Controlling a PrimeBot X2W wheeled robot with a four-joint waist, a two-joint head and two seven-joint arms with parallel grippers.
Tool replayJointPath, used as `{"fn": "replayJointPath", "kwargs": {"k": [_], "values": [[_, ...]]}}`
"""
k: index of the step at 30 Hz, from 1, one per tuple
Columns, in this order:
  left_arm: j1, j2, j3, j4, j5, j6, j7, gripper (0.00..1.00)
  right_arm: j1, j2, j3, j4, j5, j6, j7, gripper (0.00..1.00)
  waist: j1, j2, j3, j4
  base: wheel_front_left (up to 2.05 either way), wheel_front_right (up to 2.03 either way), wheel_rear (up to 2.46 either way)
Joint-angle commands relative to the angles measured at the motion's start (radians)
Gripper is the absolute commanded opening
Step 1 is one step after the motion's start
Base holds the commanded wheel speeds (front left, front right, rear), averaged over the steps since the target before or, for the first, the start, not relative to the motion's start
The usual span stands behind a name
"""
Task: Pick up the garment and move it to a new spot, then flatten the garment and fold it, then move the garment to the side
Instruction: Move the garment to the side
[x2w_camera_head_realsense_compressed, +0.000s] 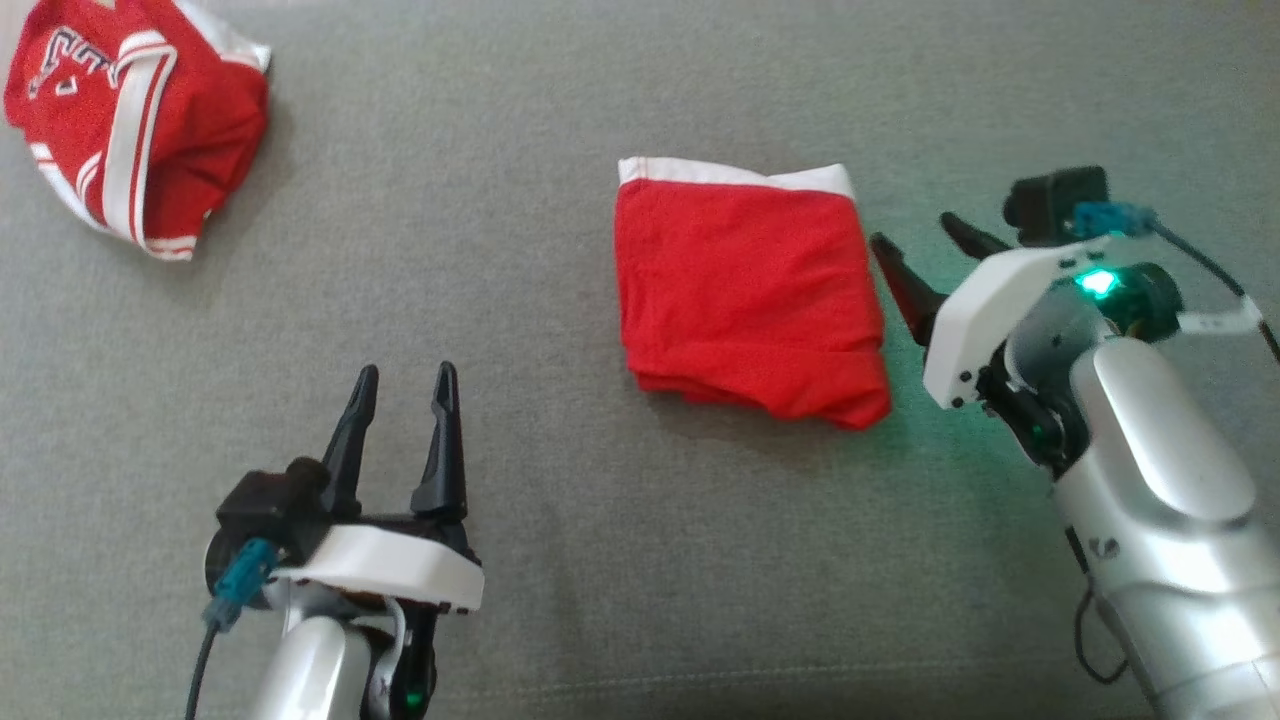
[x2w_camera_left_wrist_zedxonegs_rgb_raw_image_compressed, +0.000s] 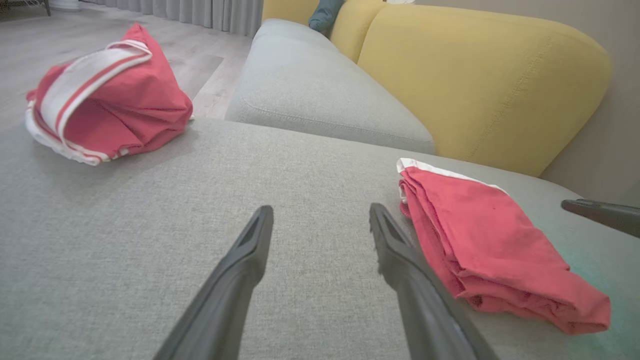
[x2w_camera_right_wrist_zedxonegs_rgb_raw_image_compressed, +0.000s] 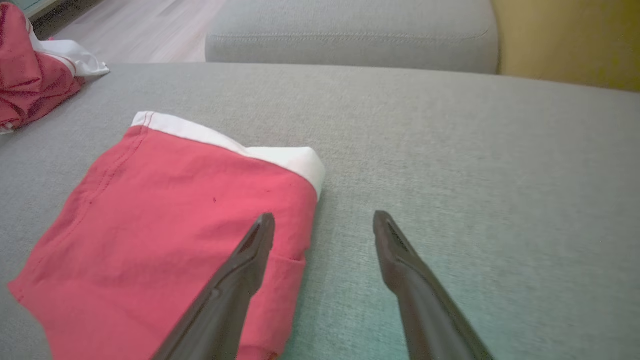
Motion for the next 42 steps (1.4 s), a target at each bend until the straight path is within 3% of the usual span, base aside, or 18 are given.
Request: {"fn": "replayJointPath", "kwargs": {"k": [1, 11, 12, 13, 16, 17, 25, 36, 42], "values": [[-0.037, -0.001, 0.03, -0.026, -0.003, -0.004, -0.012, 1.0, -0.037, -0.004, 0.023, -0.021, 0.019, 0.007, 0.01, 1.0, -0.0002, 0.0, 0.015, 0.013, 0.0, 0.0, 0.0], [-0.062, -0.001, 0.024, -0.023, -0.007, -0.003, -0.012, 1.0, -0.127, -0.015, 0.098, 0.134, 0.172, 0.007, 0.087, 1.0, -0.0002, 0.0, 0.053, 0.046, 0.0, 0.0, 0.0], [-0.063, -0.001, 0.023, -0.023, -0.007, -0.003, -0.012, 1.0, -0.131, -0.013, 0.105, 0.145, 0.189, 0.007, 0.093, 0.82, -0.0002, 0.0, 0.054, 0.049, 0.0, 0.0, 0.0], [-0.064, -0.001, 0.022, -0.023, -0.008, -0.002, -0.012, 1.0, -0.134, -0.01, 0.114, 0.154, 0.208, 0.007, 0.101, 0.49, -0.0002, 0.0, 0.055, 0.05, 0.0, 0.0, 0.0], [-0.065, -0.001, 0.022, -0.024, -0.007, -0.002, -0.012, 1.0, -0.142, -0.011, 0.138, 0.171, 0.251, 0.007, 0.113, 0.17, -0.0002, 0.0, 0.056, 0.053, 0.0, 0.0, 0.0], [-0.065, -0.001, 0.022, -0.026, -0.007, -0.001, -0.012, 1.0, -0.144, -0.013, 0.147, 0.175, 0.26, 0.007, 0.112, 0.0, -0.0002, 0.0, 0.056, 0.052, 0.0, 0.0, 0.0], [-0.066, -0.001, 0.029, -0.043, 0.019, -0.01, -0.012, 1.0, -0.183, -0.054, 0.196, 0.18, 0.289, 0.007, 0.038, 0.0, -0.0002, 0.0, 0.053, -0.011, 0.0, 0.0, 0.0], [-0.077, 0.0, 0.009, -0.065, 0.042, -0.024, -0.012, 1.0, -0.251, -0.175, 0.205, 0.144, 0.269, 0.007, 0.008, 0.0, -0.0002, 0.0, 0.094, -0.22, 0.0, 0.0, 0.0], [-0.115, 0.017, -0.007, -0.076, 0.064, -0.031, -0.003, 1.0, -0.297, -0.177, 0.165, 0.145, 0.241, 0.007, -0.024, 0.0, -0.0002, 0.0, 0.154, -0.336, 0.0, 0.0, 0.0]]}}
